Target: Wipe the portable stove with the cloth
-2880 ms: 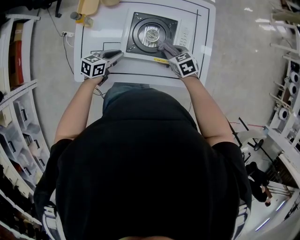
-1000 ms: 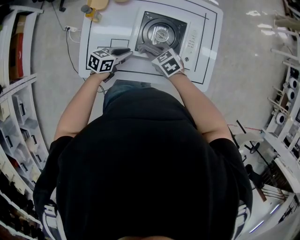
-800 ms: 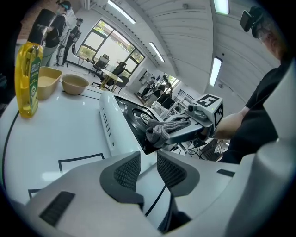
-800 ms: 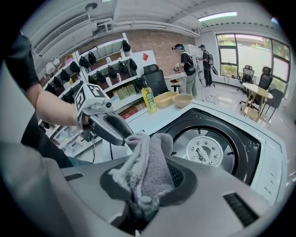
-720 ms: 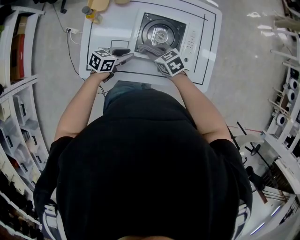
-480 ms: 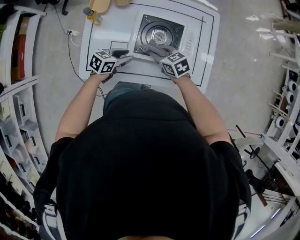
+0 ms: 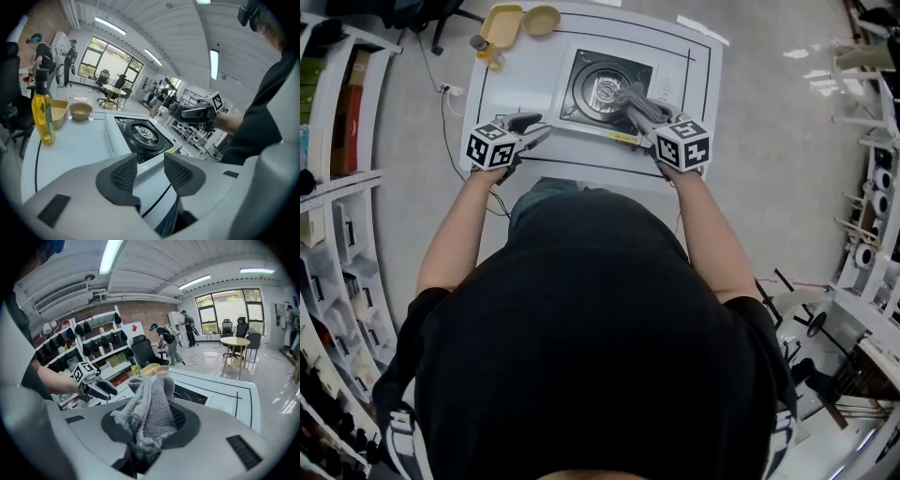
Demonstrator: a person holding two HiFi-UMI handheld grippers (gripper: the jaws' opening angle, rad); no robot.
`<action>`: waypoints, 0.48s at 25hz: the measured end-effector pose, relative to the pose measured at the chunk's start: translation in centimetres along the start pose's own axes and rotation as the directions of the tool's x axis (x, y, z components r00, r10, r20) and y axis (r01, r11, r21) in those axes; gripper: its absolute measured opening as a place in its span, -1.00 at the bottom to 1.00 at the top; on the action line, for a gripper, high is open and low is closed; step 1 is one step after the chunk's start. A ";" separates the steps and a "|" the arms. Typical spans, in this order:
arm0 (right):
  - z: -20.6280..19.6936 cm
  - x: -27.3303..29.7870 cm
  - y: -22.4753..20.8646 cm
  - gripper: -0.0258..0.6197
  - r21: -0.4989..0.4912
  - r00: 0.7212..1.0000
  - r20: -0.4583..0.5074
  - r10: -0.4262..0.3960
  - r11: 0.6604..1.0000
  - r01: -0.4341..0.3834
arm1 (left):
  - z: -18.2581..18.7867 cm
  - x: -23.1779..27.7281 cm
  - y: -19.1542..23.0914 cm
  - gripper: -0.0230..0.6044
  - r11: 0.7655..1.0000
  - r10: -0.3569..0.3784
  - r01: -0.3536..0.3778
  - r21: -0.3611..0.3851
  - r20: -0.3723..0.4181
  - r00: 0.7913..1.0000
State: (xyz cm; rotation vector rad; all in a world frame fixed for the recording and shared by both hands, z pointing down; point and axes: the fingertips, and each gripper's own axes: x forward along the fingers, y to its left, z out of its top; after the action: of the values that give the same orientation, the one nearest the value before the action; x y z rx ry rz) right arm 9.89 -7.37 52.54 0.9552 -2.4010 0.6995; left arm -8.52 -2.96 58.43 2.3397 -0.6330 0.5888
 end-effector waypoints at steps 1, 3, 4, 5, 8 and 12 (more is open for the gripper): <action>0.4 -1.1 -0.3 -0.57 0.000 1.000 0.017 -0.012 1.000 0.012 | 0.4 -0.5 -0.4 -0.32 1.000 0.007 -0.008 0.008 0.013 1.000; 1.2 -3.5 -1.1 -0.57 -0.002 0.998 0.053 -0.037 0.999 0.037 | 1.3 -1.4 -1.2 -0.32 0.999 0.022 -0.023 0.026 0.035 0.999; 1.7 -4.7 -1.6 -0.57 -0.002 0.996 0.071 -0.049 0.999 0.050 | 1.8 -1.9 -1.6 -0.32 0.999 0.031 -0.033 0.035 0.045 0.998; 2.1 -5.8 -2.1 -0.57 -0.002 0.994 0.088 -0.061 0.998 0.062 | 2.4 -2.4 -1.9 -0.32 0.998 0.041 -0.043 0.044 0.056 0.998; 2.9 -9.3 -3.4 -0.57 0.002 0.986 0.130 -0.101 0.995 0.102 | 4.0 -3.7 -3.0 -0.32 0.994 0.069 -0.075 0.074 0.085 0.994; 3.8 -13.2 -4.7 -0.56 0.020 0.971 0.184 -0.152 0.988 0.151 | 6.2 -5.2 -4.6 -0.32 0.987 0.101 -0.114 0.115 0.111 0.989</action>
State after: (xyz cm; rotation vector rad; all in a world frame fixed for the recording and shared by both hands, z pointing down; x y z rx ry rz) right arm 21.07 -6.20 43.32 1.2408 -2.4510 0.5837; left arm -8.48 -2.53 49.16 2.4748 -0.7960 0.5704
